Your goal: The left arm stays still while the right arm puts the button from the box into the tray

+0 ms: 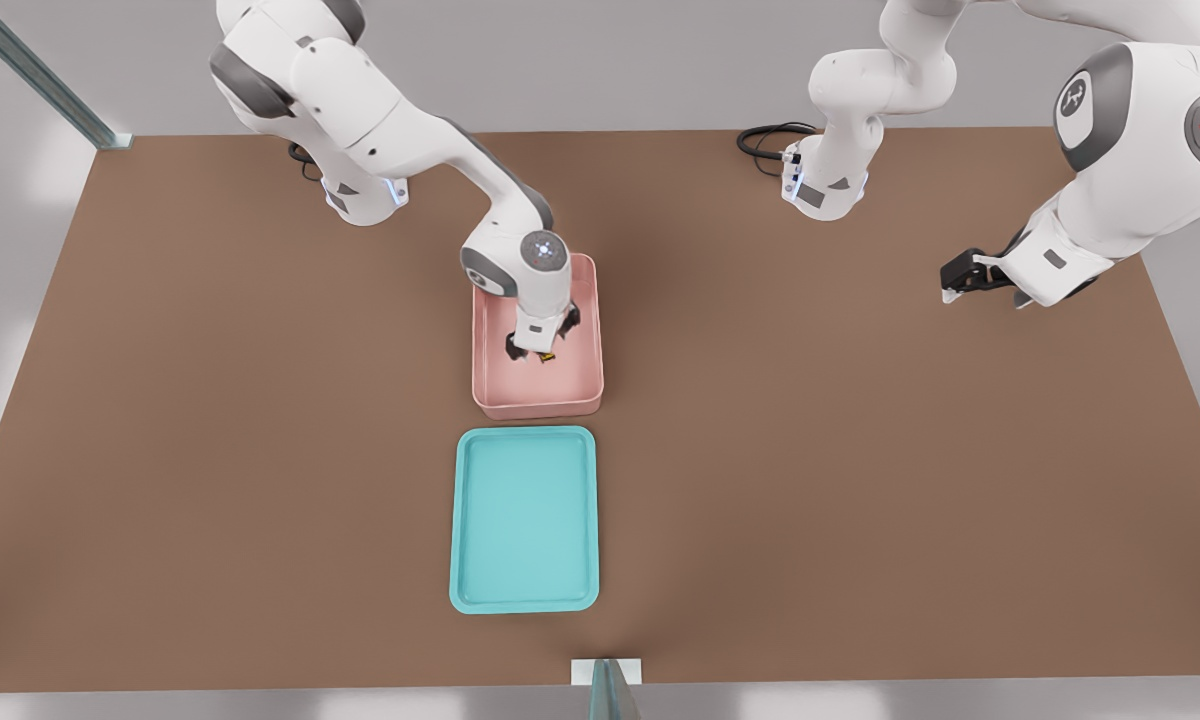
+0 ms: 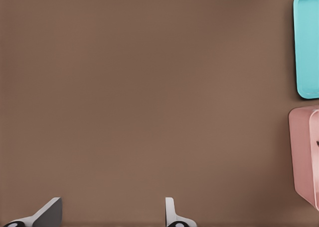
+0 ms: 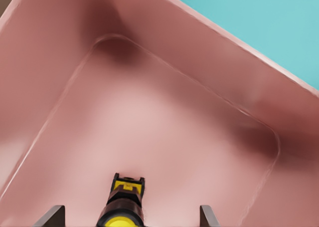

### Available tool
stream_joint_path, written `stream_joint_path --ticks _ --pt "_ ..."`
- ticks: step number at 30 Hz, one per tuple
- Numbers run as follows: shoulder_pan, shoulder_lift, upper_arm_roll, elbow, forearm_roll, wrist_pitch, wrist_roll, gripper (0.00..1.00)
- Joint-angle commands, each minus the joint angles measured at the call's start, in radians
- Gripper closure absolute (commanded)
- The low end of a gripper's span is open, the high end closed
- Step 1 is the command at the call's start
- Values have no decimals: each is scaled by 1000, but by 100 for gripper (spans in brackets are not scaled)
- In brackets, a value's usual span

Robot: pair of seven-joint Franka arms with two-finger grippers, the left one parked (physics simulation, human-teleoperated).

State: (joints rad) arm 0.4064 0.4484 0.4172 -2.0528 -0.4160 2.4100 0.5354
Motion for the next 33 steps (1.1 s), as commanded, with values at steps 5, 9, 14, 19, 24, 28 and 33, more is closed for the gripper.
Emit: stream_joint_path --ticks 5,9,14,19,24,28,33 --pt "-5 -13 0 -56 -83 124 426 0" --pt "2 52 0 -56 -119 146 426 0" --pt "0 90 -9 -46 -136 155 426 15" --pt "-3 96 -11 -44 -135 153 431 65" --pt "-34 -36 -8 -41 -122 63 434 75" --pt "-78 -2 -44 265 157 -130 123 74" --pt "-51 449 -170 738 106 8 123 74"
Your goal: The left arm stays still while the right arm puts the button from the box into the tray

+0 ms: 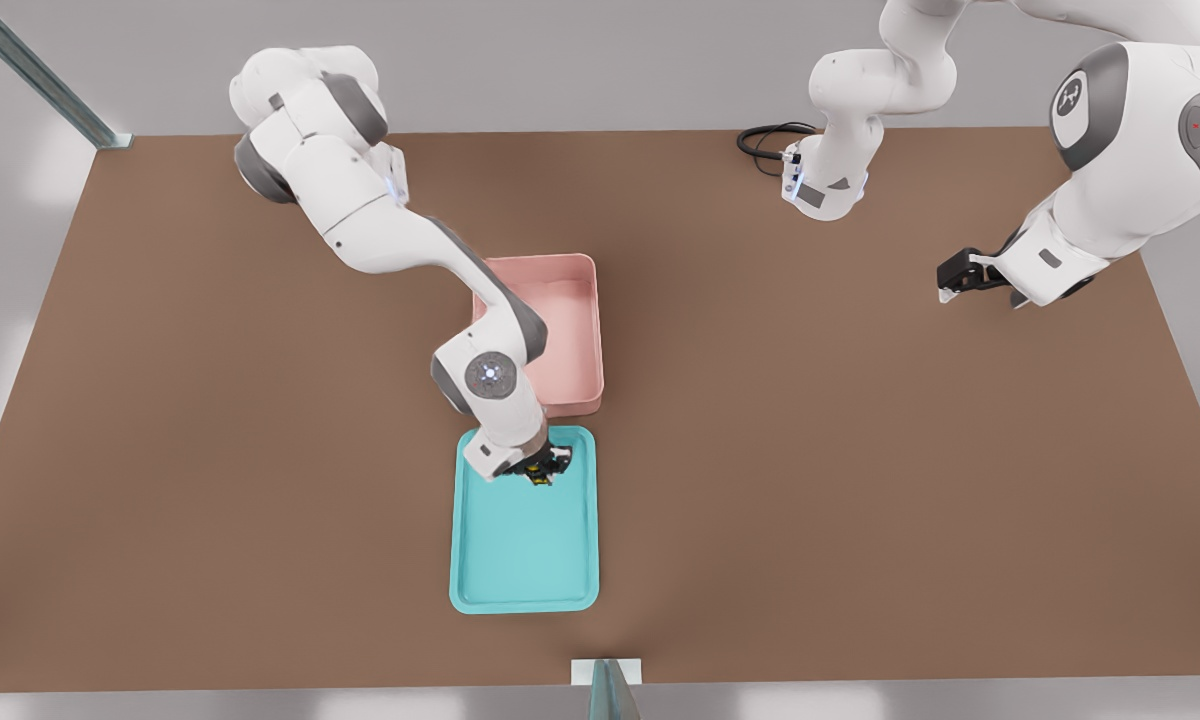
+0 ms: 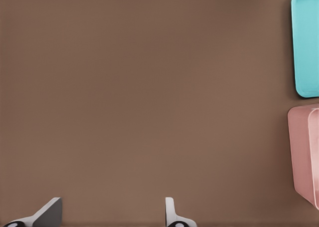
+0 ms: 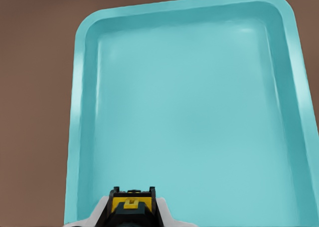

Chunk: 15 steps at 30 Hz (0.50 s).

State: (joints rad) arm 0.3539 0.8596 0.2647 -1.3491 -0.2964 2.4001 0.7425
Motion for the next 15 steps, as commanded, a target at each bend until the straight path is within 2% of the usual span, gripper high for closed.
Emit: stream_joint_path --ticks 1,3,4,5,10,11,12,13,14,15 --pt "2 52 -19 34 -15 42 -84 74" --pt "2 65 -25 21 -59 45 -77 73" --pt "2 65 -24 21 -63 56 -75 59" --pt "2 64 -24 21 -63 56 -83 0" --pt "1 33 -24 10 -59 56 -87 0" --pt "-27 -74 -22 -108 -40 45 -121 0" --pt "-36 -177 -7 -165 57 -18 -132 0" --pt "-56 -270 -4 -173 210 -134 -273 0" --pt "-113 -387 -8 -196 227 -289 -379 0" --pt "-141 -496 -61 -206 226 -459 -452 0"
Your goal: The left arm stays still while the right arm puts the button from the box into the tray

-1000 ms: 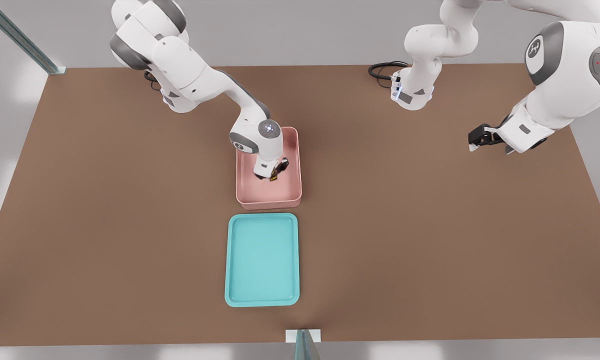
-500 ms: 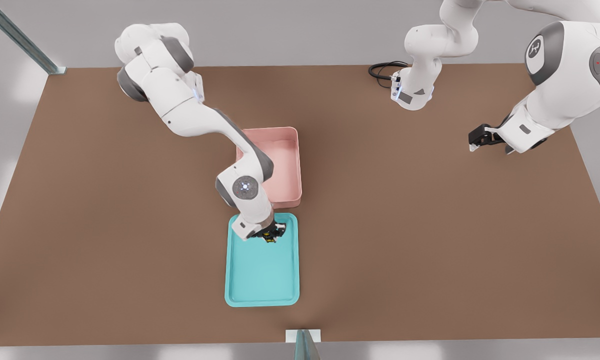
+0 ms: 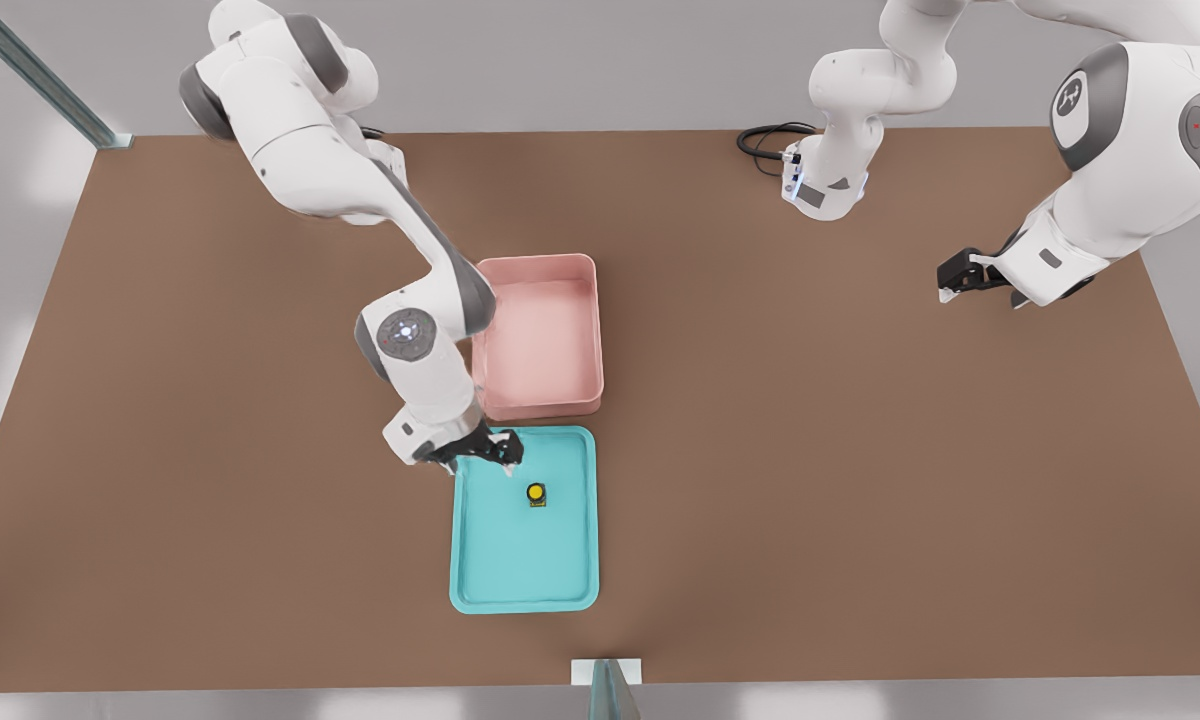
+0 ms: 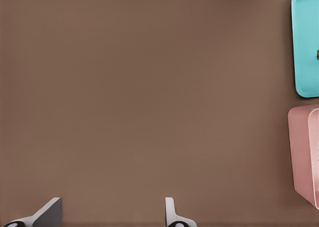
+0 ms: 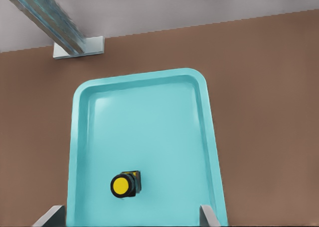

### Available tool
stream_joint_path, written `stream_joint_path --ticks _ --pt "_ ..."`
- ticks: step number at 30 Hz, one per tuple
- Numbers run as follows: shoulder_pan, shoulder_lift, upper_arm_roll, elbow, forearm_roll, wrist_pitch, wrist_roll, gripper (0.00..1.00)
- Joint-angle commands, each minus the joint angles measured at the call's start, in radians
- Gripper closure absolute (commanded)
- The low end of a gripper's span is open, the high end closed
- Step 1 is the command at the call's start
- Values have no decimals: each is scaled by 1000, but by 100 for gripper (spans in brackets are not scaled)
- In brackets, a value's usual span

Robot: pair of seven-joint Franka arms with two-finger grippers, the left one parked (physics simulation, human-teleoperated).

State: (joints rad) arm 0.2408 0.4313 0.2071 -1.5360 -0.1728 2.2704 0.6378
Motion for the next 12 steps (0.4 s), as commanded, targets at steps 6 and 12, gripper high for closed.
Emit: stream_joint_path --ticks 6,12 --pt "-92 -201 -196 203 105 -721 -662 0" --pt "-92 -178 -198 232 105 -715 -662 0"
